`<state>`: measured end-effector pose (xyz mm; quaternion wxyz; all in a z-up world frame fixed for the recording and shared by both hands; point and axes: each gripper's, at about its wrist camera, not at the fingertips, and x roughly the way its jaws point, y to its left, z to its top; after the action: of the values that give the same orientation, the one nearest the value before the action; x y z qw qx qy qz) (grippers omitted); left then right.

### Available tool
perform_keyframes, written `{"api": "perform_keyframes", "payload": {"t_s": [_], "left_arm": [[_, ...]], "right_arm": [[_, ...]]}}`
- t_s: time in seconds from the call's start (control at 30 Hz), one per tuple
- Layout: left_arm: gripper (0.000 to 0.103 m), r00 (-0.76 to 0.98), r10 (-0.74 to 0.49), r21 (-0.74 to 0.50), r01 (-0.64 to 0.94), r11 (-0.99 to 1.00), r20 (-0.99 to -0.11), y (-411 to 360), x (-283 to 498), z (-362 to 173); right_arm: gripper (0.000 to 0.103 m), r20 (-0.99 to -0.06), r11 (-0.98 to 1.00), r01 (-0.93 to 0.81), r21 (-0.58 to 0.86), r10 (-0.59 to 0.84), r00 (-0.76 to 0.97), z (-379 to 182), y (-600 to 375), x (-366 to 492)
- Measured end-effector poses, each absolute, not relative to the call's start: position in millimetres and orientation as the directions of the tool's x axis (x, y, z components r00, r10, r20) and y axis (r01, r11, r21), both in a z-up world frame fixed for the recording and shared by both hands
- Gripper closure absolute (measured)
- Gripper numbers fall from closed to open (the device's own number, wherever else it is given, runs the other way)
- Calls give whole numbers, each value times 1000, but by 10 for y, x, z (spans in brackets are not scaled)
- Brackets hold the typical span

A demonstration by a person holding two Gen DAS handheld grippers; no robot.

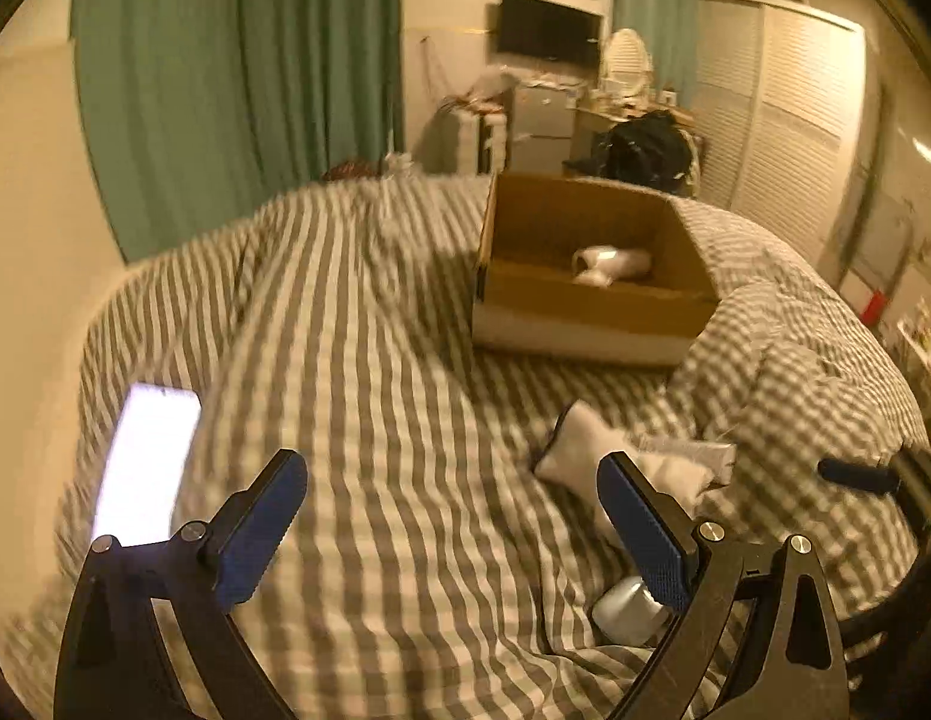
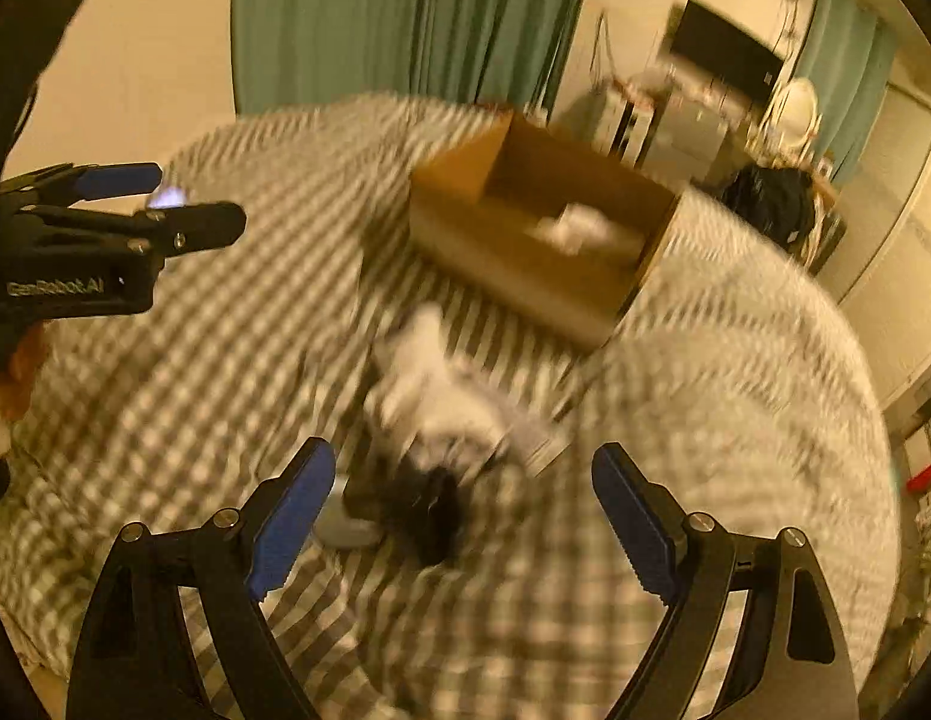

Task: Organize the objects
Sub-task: 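Move both tools back toward the white glove and black cup, then grasp the white glove with left tool while right tool grasps the black cup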

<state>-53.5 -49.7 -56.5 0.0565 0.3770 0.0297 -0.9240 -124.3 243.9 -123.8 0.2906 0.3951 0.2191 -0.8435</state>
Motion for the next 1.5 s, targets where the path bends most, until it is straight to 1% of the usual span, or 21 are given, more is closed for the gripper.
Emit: {"api": "perform_keyframes", "payload": {"t_s": [0.07, 0.17, 0.2, 0.23, 0.27, 0.3, 0.33, 0.37, 0.43, 0.53, 0.63, 0.7, 0.8, 0.93, 1.07, 1.13, 1.17, 1.2, 1.3, 1.4, 1.5], "left_arm": [[3, -684, -103, 14, 135, -991, -722, -455, -551, -756], [3, -653, -90, 26, 107, -994, -752, -376, -597, -960], [3, -642, -80, 23, 97, -995, -763, -348, -611, -1013], [3, -638, -74, 20, 91, -996, -767, -334, -609, -1044], [3, -631, -69, 20, 84, -996, -773, -308, -622, -1077], [3, -628, -71, 25, 81, -996, -775, -290, -635, -1098], [3, -627, -73, 30, 78, -997, -775, -274, -642, -1120], [3, -625, -76, 37, 76, -996, -777, -258, -654, -1122], [3, -617, -77, 42, 71, -997, -783, -227, -689, -1142], [3, -609, -81, 53, 63, -997, -789, -169, -733, -1170], [3, -596, -63, 49, 39, -998, -800, -50, -807, -1183], [3, -595, -28, 30, 7, -1000, -803, 62, -842, -1171], [3, -578, 36, 1, -64, -998, -815, 297, -918, -1209], [3, -550, 70, 5, -134, -991, -832, 545, -1003, -1325], [4, -515, 98, -15, -163, -987, -852, 653, -1155, -1500], [15, -491, 121, -45, -164, -985, -863, 655, -1242, -1580], [21, -469, 150, -79, -168, -983, -871, 645, -1300, -1624], [25, -448, 176, -111, -167, -980, -877, 636, -1348, -1672], [34, -462, 197, -134, -165, -977, -865, 610, -1338, -1651], [39, -481, 202, -147, -152, -978, -853, 559, -1250, -1553], [41, -503, 181, -134, -128, -983, -845, 479, -1105, -1416]], "right_arm": [[15, -822, -735, 668, -114, -308, -479, -1457, 2391, -1254], [16, -852, -733, 672, -105, -282, -441, -1723, 2337, -1305], [18, -858, -733, 673, -98, -280, -431, -1795, 2316, -1313], [25, -868, -734, 673, -87, -276, -413, -1860, 2304, -1351], [29, -876, -736, 672, -81, -269, -400, -1894, 2292, -1381], [38, -884, -737, 673, -67, -268, -382, -1938, 2289, -1418], [53, -890, -735, 676, -49, -276, -364, -1973, 2295, -1443], [57, -889, -730, 683, -38, -287, -356, -1976, 2302, -1444], [57, -879, -724, 688, -36, -304, -366, -1914, 2320, -1430], [57, -845, -723, 687, -66, -326, -424, -1705, 2397, -1395], [57, -816, -740, 669, -64, -348, -463, -1455, 2536, -1438], [57, -792, -765, 640, -75, -344, -504, -1281, 2645, -1474], [57, -769, -784, 616, -81, -343, -539, -1167, 2703, -1524], [57, -763, -800, 587, -123, -302, -571, -1164, 2784, -1589], [57, -766, -808, 578, -117, -297, -570, -1206, 2849, -1653], [57, -767, -811, 575, -105, -301, -566, -1213, 2866, -1696], [57, -766, -812, 575, -100, -306, -565, -1215, 2867, -1715], [57, -765, -814, 573, -96, -307, -565, -1220, 2875, -1719], [57, -766, -817, 570, -90, -309, -564, -1232, 2872, -1728], [57, -765, -816, 571, -93, -308, -565, -1236, 2873, -1702], [57, -761, -814, 574, -89, -316, -566, -1212, 2866, -1652]]}}
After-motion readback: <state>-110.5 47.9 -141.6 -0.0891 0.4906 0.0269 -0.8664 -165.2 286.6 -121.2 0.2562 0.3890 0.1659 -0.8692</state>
